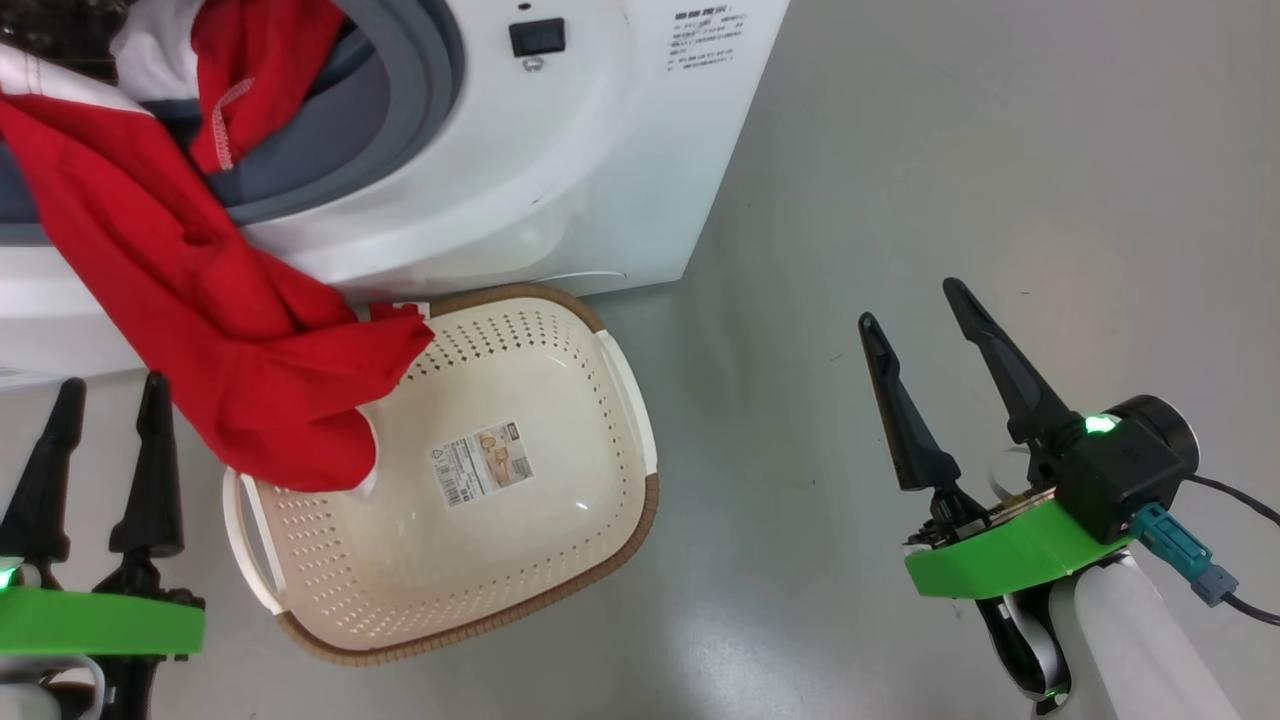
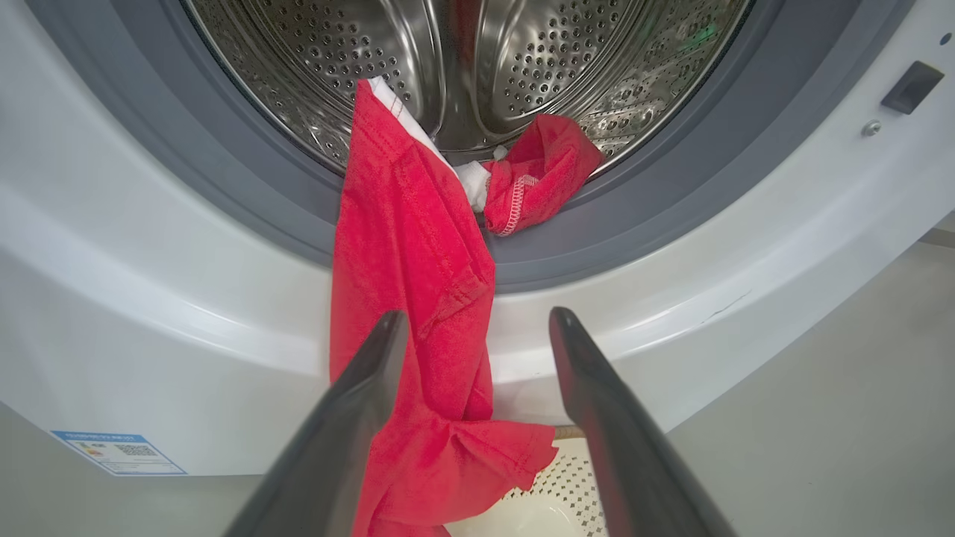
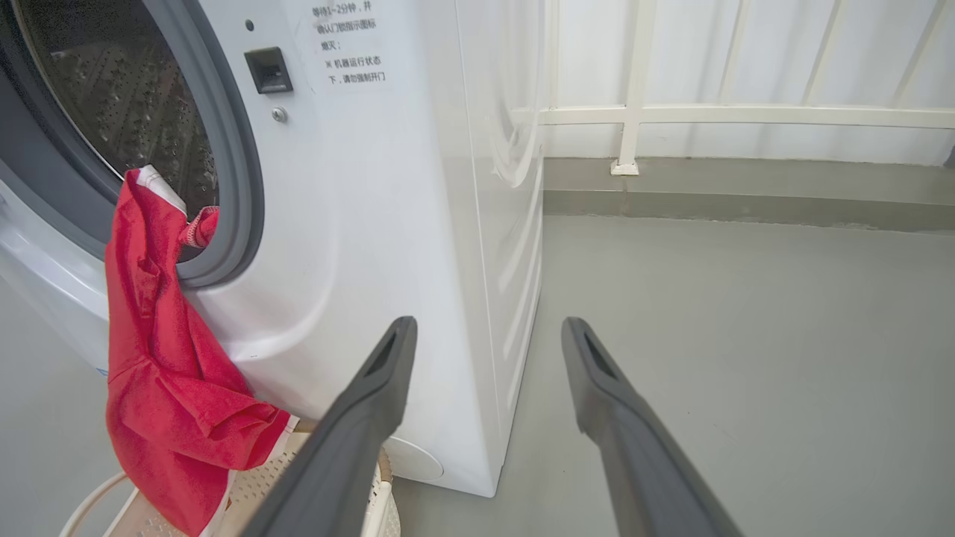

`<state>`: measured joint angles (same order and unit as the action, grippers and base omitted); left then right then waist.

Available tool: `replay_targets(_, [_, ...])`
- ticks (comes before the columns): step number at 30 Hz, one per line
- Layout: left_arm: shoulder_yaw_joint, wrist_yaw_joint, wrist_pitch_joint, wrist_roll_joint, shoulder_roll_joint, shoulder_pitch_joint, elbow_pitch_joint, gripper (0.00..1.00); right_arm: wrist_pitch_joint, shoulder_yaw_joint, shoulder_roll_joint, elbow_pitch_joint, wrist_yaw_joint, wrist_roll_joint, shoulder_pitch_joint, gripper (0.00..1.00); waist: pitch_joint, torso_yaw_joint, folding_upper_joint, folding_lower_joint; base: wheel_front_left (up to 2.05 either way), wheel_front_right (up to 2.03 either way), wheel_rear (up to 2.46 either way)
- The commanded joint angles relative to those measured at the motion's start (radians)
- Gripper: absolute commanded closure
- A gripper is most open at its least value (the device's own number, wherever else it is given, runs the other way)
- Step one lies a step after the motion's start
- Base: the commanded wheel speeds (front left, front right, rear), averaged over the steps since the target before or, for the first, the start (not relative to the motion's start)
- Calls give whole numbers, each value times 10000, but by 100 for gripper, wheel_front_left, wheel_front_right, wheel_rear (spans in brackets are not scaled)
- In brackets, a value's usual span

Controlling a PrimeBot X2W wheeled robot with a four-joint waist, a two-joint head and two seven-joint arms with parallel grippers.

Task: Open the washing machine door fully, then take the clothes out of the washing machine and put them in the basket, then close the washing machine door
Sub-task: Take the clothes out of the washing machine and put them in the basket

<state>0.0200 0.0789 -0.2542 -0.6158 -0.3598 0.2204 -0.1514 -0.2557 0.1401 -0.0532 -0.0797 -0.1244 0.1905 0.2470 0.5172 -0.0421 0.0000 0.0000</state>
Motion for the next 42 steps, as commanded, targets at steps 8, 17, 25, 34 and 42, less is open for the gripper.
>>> replay_targets(8, [563,-197,-76,144,-218,-330,325,0,-61,252,30,165,-63,-31,-329,0,-113,-8,0,0,0,0,0])
replay_targets(17, [521,-249,-47,115,-247,-249,282,0,-61,264,30,183,-63,-35,-376,0,-86,-46,0,0,0,0,0])
replay_targets(25, [421,-348,182,116,-380,533,77,0,-61,387,30,195,-63,14,-275,0,56,-151,0,0,0,0,0])
replay_targets(34, [452,-459,218,318,-862,2174,-745,0,-61,463,30,256,-63,94,-200,0,237,-391,0,0,0,0,0])
replay_targets(42, [282,-842,756,785,-1446,3341,-1632,0,-61,504,30,325,-63,167,-196,0,400,-575,0,0,0,0,0])
